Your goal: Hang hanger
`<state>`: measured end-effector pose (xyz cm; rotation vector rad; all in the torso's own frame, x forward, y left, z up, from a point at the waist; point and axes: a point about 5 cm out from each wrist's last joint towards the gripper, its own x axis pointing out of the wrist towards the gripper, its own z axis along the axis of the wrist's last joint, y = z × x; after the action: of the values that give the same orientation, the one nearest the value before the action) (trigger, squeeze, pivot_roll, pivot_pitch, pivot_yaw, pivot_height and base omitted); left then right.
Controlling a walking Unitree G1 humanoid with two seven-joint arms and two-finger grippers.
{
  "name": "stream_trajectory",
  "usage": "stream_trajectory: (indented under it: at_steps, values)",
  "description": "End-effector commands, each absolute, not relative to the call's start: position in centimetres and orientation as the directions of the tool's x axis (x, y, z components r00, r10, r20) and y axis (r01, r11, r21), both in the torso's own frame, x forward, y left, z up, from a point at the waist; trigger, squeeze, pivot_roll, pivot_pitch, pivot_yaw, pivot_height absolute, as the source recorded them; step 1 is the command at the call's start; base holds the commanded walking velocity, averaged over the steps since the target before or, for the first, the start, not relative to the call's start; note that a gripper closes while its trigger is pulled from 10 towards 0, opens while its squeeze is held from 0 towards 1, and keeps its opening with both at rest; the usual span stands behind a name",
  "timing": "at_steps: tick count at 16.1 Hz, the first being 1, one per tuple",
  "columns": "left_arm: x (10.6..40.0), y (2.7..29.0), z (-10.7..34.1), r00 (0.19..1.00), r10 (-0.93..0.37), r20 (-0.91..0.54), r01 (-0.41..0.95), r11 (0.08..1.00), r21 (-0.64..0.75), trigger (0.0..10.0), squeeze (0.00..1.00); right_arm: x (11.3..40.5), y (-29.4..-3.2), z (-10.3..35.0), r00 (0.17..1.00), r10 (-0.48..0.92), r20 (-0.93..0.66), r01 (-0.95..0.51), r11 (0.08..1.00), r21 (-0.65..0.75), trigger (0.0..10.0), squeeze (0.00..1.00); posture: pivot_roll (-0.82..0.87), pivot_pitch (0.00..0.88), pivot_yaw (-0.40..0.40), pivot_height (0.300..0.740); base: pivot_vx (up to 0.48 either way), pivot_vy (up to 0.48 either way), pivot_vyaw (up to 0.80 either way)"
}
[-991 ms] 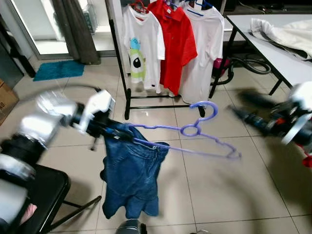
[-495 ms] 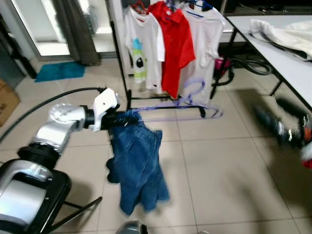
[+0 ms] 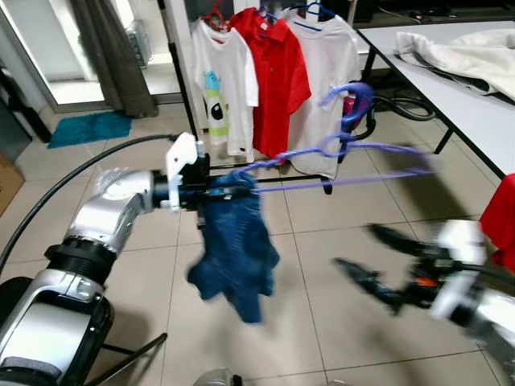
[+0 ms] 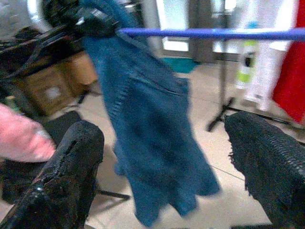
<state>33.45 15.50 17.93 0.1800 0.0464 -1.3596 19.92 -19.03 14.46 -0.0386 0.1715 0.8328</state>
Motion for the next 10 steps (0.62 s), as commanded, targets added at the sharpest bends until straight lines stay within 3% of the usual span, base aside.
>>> stream_trajectory:
  at_steps: [1,6,10]
  values:
    - [33.5,15.6,19.0,0.183,-0.976,-0.115,0.979,0.170,0.115,0.0,0.00,20.3,-18.4,14.3,0.642,0.747,-0.174,-0.756,0.655,0.024,10.0,1.00,-0.04,0.088,0.097,0.740,0.000,0.000,0.00]
    - [32.2,15.3,21.9,-0.008,-0.995,-0.099,0.997,-0.016,0.081,0.0,0.00,21.9,-14.7,15.1,0.557,0.827,-0.070,-0.827,0.561,0.036,10.0,1.00,-0.01,0.118,0.086,0.740,0.000,0.000,0.00]
    - [31.6,15.4,22.8,-0.060,-0.991,-0.120,0.994,-0.070,0.087,0.0,0.00,21.9,-13.3,16.3,0.474,0.880,0.021,-0.879,0.471,0.073,10.0,1.00,0.01,0.128,0.090,0.740,0.000,0.000,0.00]
